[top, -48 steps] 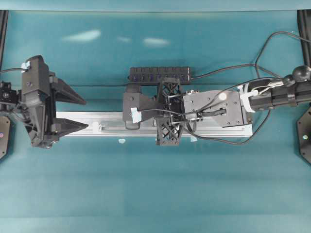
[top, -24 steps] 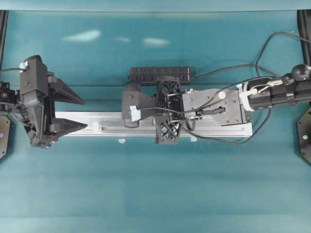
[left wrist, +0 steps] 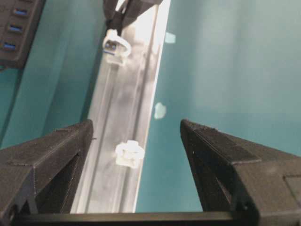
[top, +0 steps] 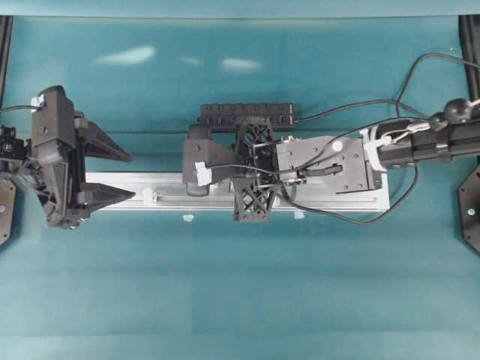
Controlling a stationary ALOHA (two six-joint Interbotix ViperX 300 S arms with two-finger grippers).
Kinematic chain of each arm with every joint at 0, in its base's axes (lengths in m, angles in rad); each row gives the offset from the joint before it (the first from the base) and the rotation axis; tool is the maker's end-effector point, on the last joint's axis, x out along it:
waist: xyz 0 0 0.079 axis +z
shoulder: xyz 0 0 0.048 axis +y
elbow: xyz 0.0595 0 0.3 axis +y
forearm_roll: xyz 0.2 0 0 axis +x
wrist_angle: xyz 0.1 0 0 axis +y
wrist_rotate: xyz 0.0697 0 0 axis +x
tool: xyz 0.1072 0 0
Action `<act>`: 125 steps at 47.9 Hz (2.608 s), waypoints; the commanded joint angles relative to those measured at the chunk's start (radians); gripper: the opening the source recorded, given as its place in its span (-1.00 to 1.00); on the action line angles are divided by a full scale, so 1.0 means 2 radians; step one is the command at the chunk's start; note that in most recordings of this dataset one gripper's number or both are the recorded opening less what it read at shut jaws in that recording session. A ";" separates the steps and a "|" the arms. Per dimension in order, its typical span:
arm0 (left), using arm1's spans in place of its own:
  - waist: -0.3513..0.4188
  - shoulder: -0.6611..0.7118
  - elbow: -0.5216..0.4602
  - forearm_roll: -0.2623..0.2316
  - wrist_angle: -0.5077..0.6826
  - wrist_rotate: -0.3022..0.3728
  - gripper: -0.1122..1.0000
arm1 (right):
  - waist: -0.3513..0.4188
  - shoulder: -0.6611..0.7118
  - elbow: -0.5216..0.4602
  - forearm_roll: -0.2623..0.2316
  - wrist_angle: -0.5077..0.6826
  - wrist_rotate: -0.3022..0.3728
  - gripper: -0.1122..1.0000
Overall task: Pass the USB cable through three rings with both arms.
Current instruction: 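Push the plug through the second white ring with the right gripper, then move the left gripper in and close it on the plug past the ring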
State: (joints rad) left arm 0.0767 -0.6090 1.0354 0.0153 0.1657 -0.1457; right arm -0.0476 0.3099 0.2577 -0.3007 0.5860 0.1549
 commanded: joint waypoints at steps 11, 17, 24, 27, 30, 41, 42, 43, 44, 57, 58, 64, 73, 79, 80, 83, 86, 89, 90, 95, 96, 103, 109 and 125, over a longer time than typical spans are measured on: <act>0.001 0.007 -0.010 0.002 -0.005 0.003 0.73 | 0.001 0.005 -0.008 0.000 -0.031 -0.004 -0.93; 0.001 0.015 -0.013 0.002 -0.010 0.006 0.73 | 0.001 0.005 -0.008 0.004 -0.051 -0.004 -0.93; 0.001 0.037 -0.015 0.002 -0.034 0.007 0.73 | 0.002 0.005 -0.008 0.005 -0.072 -0.003 -0.93; 0.001 0.048 -0.015 0.002 -0.045 0.007 0.73 | 0.002 0.005 -0.008 0.005 -0.075 -0.002 -0.93; 0.002 0.061 -0.018 0.002 -0.055 0.007 0.73 | 0.002 0.004 -0.006 0.005 -0.075 -0.002 -0.93; 0.001 0.089 -0.029 0.002 -0.059 0.008 0.73 | 0.002 0.000 0.000 0.005 -0.072 -0.002 -0.93; 0.002 0.091 -0.031 0.002 -0.060 0.008 0.73 | 0.003 -0.001 0.000 0.005 -0.072 -0.002 -0.93; 0.001 0.092 -0.031 0.002 -0.059 0.008 0.73 | 0.003 -0.001 0.000 0.005 -0.073 -0.003 -0.93; 0.001 0.094 -0.032 0.002 -0.059 0.008 0.73 | 0.004 -0.001 0.000 0.005 -0.073 -0.003 -0.93; 0.002 0.100 -0.036 0.002 -0.063 0.008 0.73 | 0.015 -0.016 0.008 0.005 -0.073 -0.004 -0.93; 0.002 0.100 -0.035 0.002 -0.063 0.008 0.73 | 0.014 -0.017 0.008 0.005 -0.073 -0.005 -0.93; 0.002 0.102 -0.037 0.002 -0.067 0.008 0.73 | 0.011 -0.017 0.010 0.004 -0.076 -0.005 -0.93; 0.003 0.110 -0.042 0.002 -0.069 0.008 0.73 | 0.010 -0.017 0.009 0.005 -0.097 -0.003 -0.93; 0.003 0.123 -0.045 0.002 -0.079 0.008 0.73 | 0.008 -0.017 0.009 0.004 -0.104 0.003 -0.93; 0.003 0.127 -0.046 0.002 -0.082 0.008 0.73 | 0.008 -0.017 0.010 0.005 -0.107 0.003 -0.93; 0.004 0.139 -0.047 0.002 -0.093 0.009 0.73 | 0.007 -0.017 0.010 0.005 -0.114 0.006 -0.93; 0.004 0.150 -0.047 0.002 -0.105 0.010 0.73 | 0.006 -0.017 0.011 0.005 -0.122 0.011 -0.93; 0.004 0.163 -0.048 0.002 -0.117 0.015 0.73 | 0.005 -0.018 0.013 0.005 -0.127 0.015 -0.93; 0.004 0.171 -0.048 0.002 -0.120 0.020 0.73 | 0.005 -0.018 0.015 0.005 -0.129 0.018 -0.93; 0.005 0.196 -0.049 0.002 -0.129 0.042 0.73 | 0.004 -0.021 0.021 0.005 -0.131 0.025 -0.93; 0.005 0.200 -0.050 0.002 -0.130 0.047 0.73 | 0.003 -0.021 0.022 0.005 -0.131 0.025 -0.93; 0.010 0.232 -0.065 0.002 -0.142 0.070 0.73 | 0.003 -0.023 0.027 0.005 -0.132 0.029 -0.93; 0.016 0.257 -0.077 0.002 -0.154 0.077 0.73 | 0.003 -0.024 0.028 0.004 -0.132 0.033 -0.93; 0.019 0.303 -0.087 0.002 -0.188 0.078 0.73 | 0.006 -0.024 0.029 0.005 -0.143 0.034 -0.93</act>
State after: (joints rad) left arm 0.1135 -0.0061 0.8744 0.0169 -0.1948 0.0092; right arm -0.0445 0.2899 0.3221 -0.2915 0.3175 0.2117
